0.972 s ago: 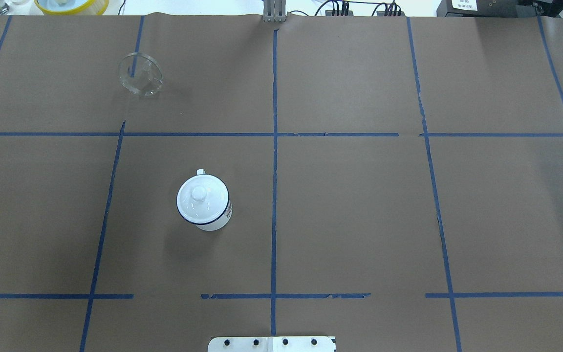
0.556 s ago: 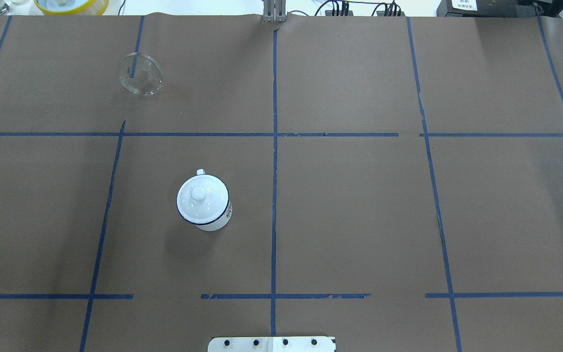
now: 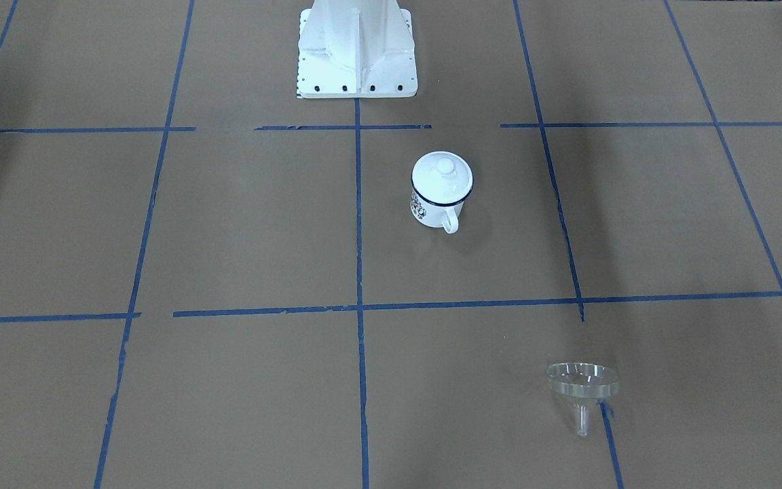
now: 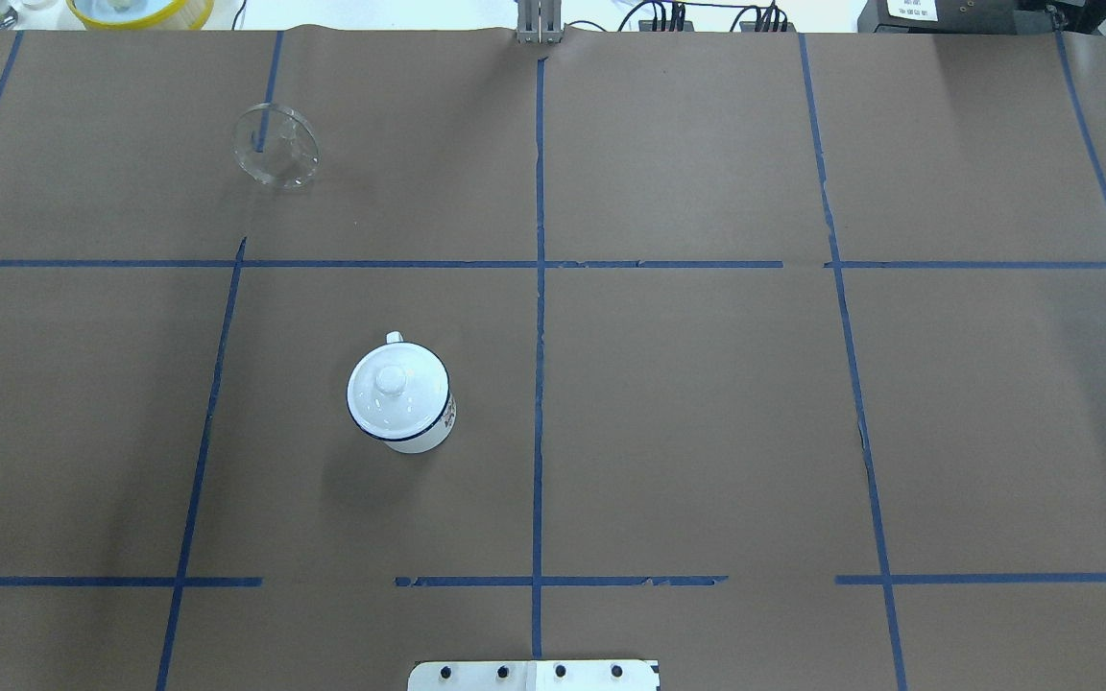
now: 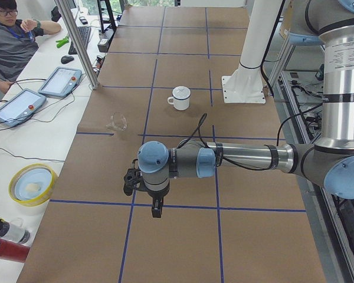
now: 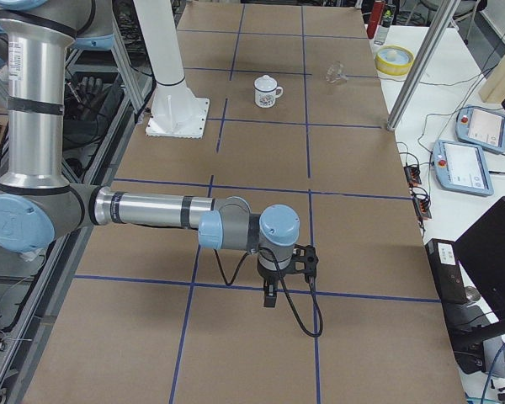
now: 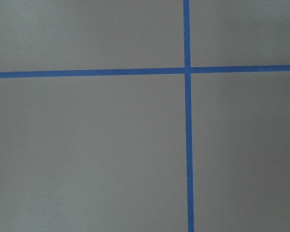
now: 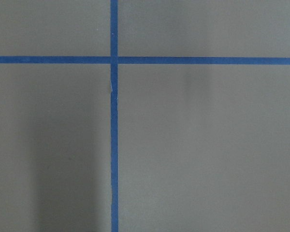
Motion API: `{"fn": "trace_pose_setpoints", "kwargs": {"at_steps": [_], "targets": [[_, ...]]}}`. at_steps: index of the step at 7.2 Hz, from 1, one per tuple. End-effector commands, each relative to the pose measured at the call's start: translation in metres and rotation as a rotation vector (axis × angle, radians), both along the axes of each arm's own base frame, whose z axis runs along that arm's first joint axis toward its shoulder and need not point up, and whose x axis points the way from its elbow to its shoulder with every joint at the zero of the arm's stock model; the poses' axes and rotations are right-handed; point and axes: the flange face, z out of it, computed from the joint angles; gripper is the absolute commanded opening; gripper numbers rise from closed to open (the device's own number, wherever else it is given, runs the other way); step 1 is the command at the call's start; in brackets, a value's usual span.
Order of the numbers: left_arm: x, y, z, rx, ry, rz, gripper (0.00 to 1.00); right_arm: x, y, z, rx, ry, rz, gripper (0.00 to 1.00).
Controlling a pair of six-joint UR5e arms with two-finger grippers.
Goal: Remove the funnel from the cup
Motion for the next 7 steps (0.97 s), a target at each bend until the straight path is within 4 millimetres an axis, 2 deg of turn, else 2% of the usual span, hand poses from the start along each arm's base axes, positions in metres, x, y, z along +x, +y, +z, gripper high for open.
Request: {"fn": "trace_pose_setpoints", "kwargs": {"at_steps": [1, 4, 7], "targets": [[0.000, -0.011, -0.014, 0.031, -0.002, 0.000, 1.00, 0.000, 0.000, 0.000, 0.000, 0.000, 0.000, 1.00], [-0.001, -0.013, -0.024, 0.053, -0.004, 0.000, 1.00, 0.000, 0.000, 0.000, 0.000, 0.000, 0.000, 1.00], [-0.001, -0.013, -0.026, 0.054, -0.004, 0.000, 1.00, 0.000, 0.000, 0.000, 0.000, 0.000, 0.000, 1.00]]}}
